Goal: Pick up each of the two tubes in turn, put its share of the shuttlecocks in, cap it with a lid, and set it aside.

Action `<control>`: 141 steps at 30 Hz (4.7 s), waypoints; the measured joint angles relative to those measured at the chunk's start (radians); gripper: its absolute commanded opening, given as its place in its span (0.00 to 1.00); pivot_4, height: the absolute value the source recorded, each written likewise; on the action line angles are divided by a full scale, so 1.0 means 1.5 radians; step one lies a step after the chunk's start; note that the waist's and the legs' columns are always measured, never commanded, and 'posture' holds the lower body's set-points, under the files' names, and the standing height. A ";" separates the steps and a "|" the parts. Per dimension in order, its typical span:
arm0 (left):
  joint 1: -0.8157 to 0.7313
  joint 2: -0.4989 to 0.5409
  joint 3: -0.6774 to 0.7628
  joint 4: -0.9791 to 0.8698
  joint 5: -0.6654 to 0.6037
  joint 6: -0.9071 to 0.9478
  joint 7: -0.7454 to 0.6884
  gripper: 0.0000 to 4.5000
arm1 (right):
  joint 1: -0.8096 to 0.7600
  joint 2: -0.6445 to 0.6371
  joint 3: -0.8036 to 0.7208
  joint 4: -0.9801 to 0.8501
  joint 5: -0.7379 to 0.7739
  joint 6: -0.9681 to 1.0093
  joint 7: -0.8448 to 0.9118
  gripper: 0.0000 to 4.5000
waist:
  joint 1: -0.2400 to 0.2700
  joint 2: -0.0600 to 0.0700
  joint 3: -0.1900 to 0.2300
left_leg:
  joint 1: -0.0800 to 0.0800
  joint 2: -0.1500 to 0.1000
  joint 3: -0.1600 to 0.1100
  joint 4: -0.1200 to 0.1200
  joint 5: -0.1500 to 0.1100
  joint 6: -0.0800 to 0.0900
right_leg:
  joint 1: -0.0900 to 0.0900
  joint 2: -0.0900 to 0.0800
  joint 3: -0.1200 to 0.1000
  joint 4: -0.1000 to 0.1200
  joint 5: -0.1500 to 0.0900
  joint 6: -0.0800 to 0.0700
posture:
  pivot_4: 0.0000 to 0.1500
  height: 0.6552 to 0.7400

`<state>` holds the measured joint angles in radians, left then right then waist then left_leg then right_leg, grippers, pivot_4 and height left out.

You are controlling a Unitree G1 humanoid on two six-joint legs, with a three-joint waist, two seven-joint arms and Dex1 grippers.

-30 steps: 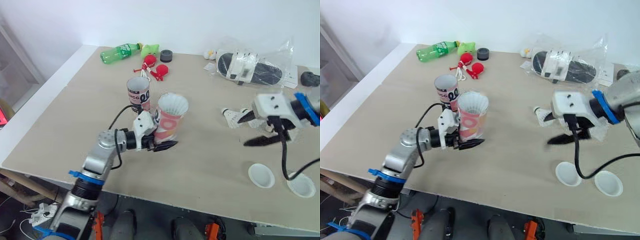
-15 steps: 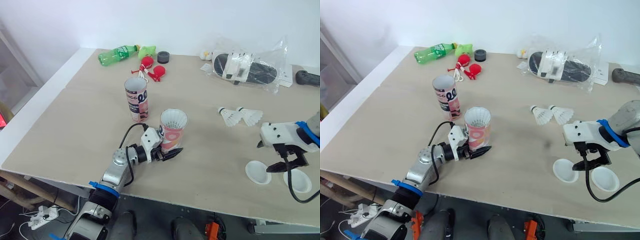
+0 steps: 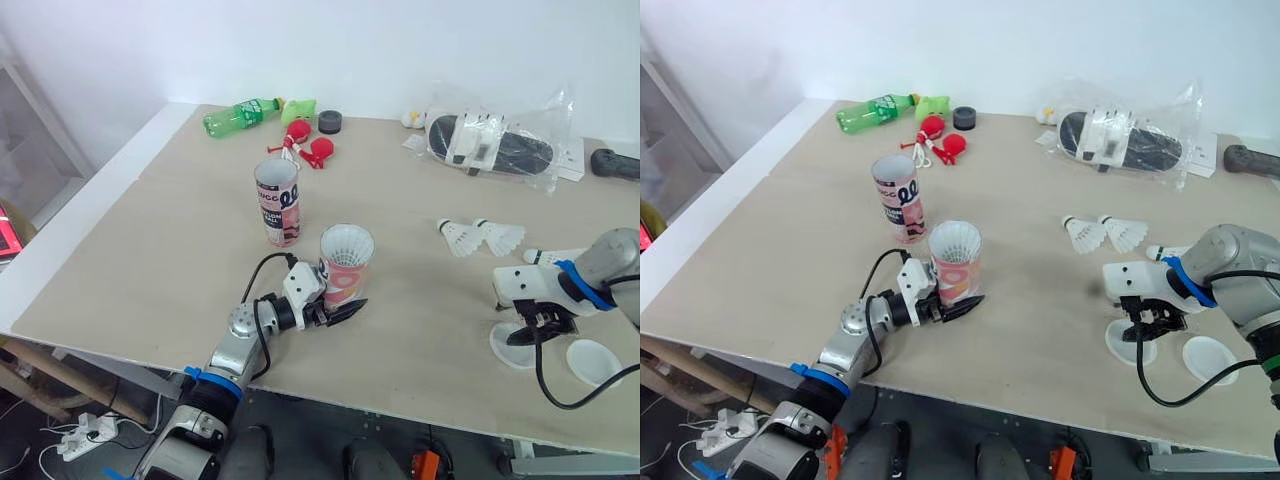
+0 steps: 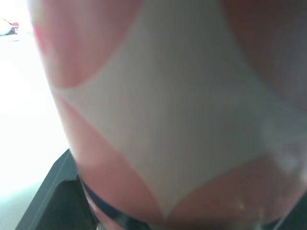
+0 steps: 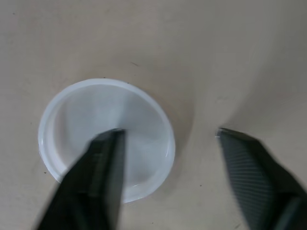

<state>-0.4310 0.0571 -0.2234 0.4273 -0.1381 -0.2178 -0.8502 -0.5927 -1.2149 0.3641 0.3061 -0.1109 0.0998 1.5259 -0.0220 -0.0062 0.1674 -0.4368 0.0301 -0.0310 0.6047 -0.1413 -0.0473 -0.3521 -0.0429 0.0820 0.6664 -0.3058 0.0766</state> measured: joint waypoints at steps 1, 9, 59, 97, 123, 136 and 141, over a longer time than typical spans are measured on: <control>0.000 0.000 0.001 0.002 0.000 -0.001 0.000 0.73 | 0.002 0.001 -0.001 0.002 0.000 -0.001 0.001 0.37 | 0.000 0.000 0.000 | 0.000 0.000 0.000 0.000 0.000 0.000 | 0.001 0.000 0.000 0.000 0.000 0.000 | 1.00 1.00; 0.001 -0.001 0.004 0.013 0.000 -0.002 -0.001 0.73 | 0.016 0.018 -0.029 0.014 -0.009 -0.009 0.002 0.01 | -0.001 -0.002 -0.003 | 0.006 0.000 0.000 -0.001 0.000 0.000 | 0.006 0.000 0.000 0.000 -0.002 0.000 | 1.00 1.00; -0.026 0.005 0.002 0.041 0.005 -0.007 -0.012 0.73 | -0.636 0.319 0.304 0.081 0.240 -0.022 0.033 0.01 | -0.002 0.005 -0.002 | 0.000 -0.001 -0.006 -0.002 0.000 0.000 | -0.003 0.004 0.001 0.001 0.001 -0.002 | 1.00 1.00; -0.023 0.003 0.001 0.035 0.013 -0.008 -0.014 0.73 | -0.631 0.303 0.323 0.047 0.240 -0.042 0.033 0.01 | 0.000 0.005 -0.002 | -0.001 -0.001 -0.008 -0.002 0.000 0.000 | -0.003 0.003 -0.001 0.001 0.000 -0.003 | 1.00 1.00; -0.023 0.000 0.003 0.036 0.014 -0.001 -0.009 0.73 | -0.603 0.317 0.285 0.040 0.188 -0.077 0.033 0.88 | -0.001 0.005 -0.002 | 0.000 -0.001 -0.009 -0.002 0.000 0.000 | -0.002 0.003 -0.001 0.001 0.000 -0.003 | 1.00 1.00; -0.024 0.001 0.004 0.037 0.012 -0.001 -0.012 0.73 | -0.608 0.316 0.274 0.040 0.217 -0.040 0.034 0.40 | -0.001 0.005 -0.002 | 0.000 -0.001 -0.010 -0.002 0.000 0.000 | -0.002 0.004 -0.001 0.001 0.001 -0.004 | 1.00 1.00; -0.025 0.001 0.004 0.038 0.011 -0.001 -0.015 0.73 | -0.612 0.294 0.280 0.013 0.264 -0.012 0.034 0.01 | -0.001 0.005 -0.002 | 0.000 -0.001 -0.010 -0.002 0.000 0.000 | -0.002 0.004 -0.001 0.001 0.001 -0.004 | 1.00 1.00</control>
<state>-0.4681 0.0585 -0.2168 0.4847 -0.1216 -0.2193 -0.8725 -1.5107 -0.7739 0.7837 0.3262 0.2846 0.0817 1.5767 -0.0235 0.0013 0.1644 -0.4370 0.0286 -0.0453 0.6020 -0.1406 -0.0472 -0.3555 -0.0374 0.0800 0.6676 -0.3049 0.0712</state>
